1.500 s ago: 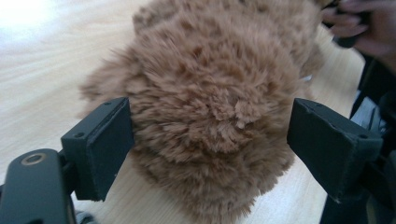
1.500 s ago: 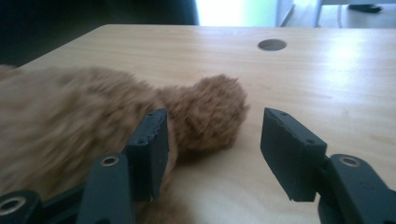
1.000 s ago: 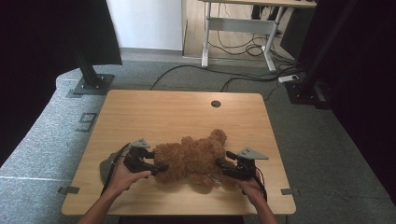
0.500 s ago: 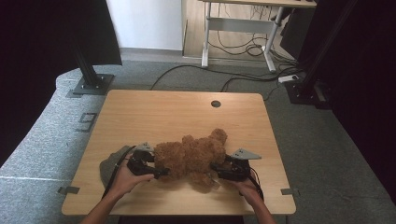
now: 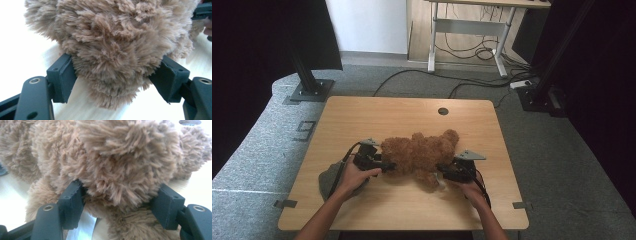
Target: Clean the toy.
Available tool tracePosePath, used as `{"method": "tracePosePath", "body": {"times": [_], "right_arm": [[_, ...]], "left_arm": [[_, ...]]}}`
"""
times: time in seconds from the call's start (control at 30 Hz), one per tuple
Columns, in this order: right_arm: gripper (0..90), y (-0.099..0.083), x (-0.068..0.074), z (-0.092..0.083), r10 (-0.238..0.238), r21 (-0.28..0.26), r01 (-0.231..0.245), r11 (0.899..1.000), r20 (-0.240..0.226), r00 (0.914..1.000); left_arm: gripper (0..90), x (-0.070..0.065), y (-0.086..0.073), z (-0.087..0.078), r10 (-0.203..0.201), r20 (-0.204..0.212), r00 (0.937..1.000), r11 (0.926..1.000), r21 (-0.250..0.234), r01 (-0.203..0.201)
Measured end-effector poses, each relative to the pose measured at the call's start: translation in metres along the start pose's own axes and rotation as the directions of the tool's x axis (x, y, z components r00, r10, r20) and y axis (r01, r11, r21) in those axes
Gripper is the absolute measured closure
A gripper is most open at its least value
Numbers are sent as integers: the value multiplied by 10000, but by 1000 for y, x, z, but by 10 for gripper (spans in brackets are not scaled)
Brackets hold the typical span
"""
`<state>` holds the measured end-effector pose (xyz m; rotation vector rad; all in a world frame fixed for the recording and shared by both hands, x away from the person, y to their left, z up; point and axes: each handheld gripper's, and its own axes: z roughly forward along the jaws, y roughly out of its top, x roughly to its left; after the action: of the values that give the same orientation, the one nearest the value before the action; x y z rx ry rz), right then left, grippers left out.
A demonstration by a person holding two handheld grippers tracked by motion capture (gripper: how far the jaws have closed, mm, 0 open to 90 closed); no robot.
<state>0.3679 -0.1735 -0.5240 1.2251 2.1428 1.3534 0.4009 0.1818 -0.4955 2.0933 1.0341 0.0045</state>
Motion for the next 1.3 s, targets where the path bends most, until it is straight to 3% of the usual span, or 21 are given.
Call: {"method": "tracePosePath", "body": {"times": [0.1,0.27,0.4,0.53,0.7,0.9,1.3], "right_arm": [[327,1,-8,7,253,-46,-253,9997,157,9996],[327,6,-14,15,266,-146,-260,9996,438,9987],[326,8,-19,18,410,-289,-397,9988,456,9981],[325,8,-19,15,412,-533,-386,9978,478,9980],[326,8,-16,-2,337,-1042,-294,9941,396,9986],[324,4,-13,-21,294,-1297,-238,9913,408,9987],[323,-18,-9,-52,167,-1214,-109,9925,470,9988]], "left_arm": [[258,5,7,6,-110,-101,9999,9999,-112,109],[274,11,17,11,-335,-302,9990,9991,-254,327],[273,13,22,12,-296,-381,9988,9992,-294,285],[272,8,21,3,0,-490,9988,9987,-515,-25],[268,2,11,-16,166,-588,9981,9960,-868,-217],[266,-4,-5,-36,237,-611,9978,9941,-1040,-300],[267,-6,-47,-60,112,-703,9975,9939,-1091,-189]]}}
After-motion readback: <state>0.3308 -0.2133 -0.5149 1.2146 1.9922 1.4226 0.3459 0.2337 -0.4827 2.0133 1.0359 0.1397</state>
